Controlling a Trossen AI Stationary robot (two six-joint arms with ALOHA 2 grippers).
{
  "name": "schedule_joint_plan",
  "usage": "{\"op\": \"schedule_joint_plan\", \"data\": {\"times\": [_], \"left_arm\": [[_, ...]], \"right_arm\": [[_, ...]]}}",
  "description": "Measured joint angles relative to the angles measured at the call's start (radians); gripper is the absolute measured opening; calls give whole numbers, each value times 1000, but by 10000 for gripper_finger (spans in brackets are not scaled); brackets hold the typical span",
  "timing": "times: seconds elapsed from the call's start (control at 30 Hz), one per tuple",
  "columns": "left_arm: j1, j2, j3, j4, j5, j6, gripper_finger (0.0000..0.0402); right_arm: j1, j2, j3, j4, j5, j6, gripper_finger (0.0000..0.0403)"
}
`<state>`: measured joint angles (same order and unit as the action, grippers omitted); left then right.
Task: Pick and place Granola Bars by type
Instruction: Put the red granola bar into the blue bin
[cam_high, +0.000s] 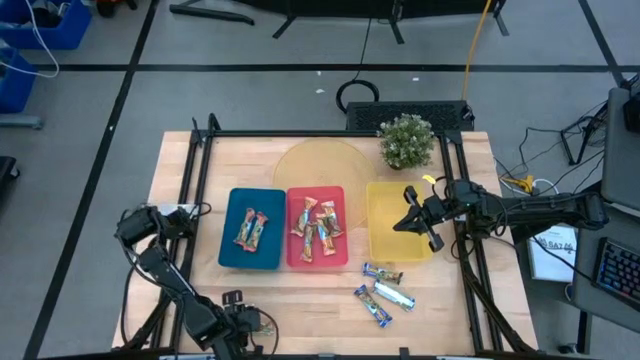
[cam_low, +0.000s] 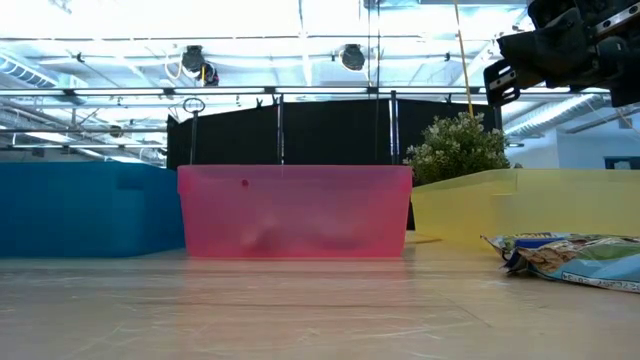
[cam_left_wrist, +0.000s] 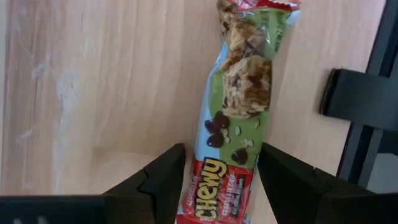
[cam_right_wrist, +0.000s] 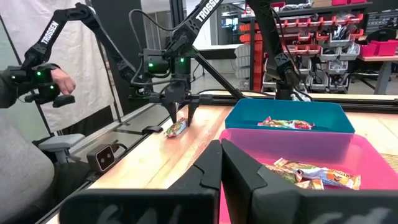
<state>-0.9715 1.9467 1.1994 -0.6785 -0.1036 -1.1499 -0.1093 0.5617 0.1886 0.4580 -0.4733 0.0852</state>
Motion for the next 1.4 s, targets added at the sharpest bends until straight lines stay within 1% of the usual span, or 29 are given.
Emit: {"op": "schedule_joint_plan", "data": {"times": [0.17,0.23,0.3,0.43,0.57,0.63,0.7,0.8,0.9,0.97,1.03,1.1,1.17,1.2,1.23,1.3,1.33,1.4], "left_arm": [[3,16,0,-3,-13,-11,207],[9,12,-1,-5,-6,-8,199],[17,3,-3,-12,1,-3,180],[40,-10,-4,-18,21,20,129],[65,-30,-5,-16,54,50,113],[71,-47,-8,-15,52,92,108],[84,-71,-11,-25,21,139,115],[104,-143,-9,-48,-64,219,120],[127,-220,-8,-94,-150,302,110],[148,-287,-8,-145,-239,322,102],[177,-357,-6,-221,-353,278,100],[214,-423,-7,-301,-461,185,102],[256,-491,-7,-375,-553,22,103],[280,-522,-6,-416,-579,-84,103],[301,-547,-6,-460,-583,-196,102],[351,-591,-18,-538,-526,-380,100],[375,-608,-27,-567,-477,-431,99],[423,-629,-50,-615,-392,-481,99]], "right_arm": [[0,0,0,1,0,-7,0],[0,0,0,1,0,-17,0],[0,0,0,1,0,-18,0],[0,0,0,1,0,-18,0],[0,0,0,1,0,-18,0],[0,0,0,1,0,-18,0],[0,0,0,1,0,-18,0],[0,0,0,1,0,-19,0],[0,0,0,1,0,-20,0],[0,0,0,1,0,-26,0],[0,0,0,1,0,-26,0],[0,0,0,1,0,-26,0],[0,0,0,1,1,-26,0],[0,0,0,1,0,-26,0],[0,0,0,1,1,-26,0],[0,0,0,1,1,-26,0],[0,0,0,1,0,-26,0],[0,0,0,1,0,-26,0]]}}
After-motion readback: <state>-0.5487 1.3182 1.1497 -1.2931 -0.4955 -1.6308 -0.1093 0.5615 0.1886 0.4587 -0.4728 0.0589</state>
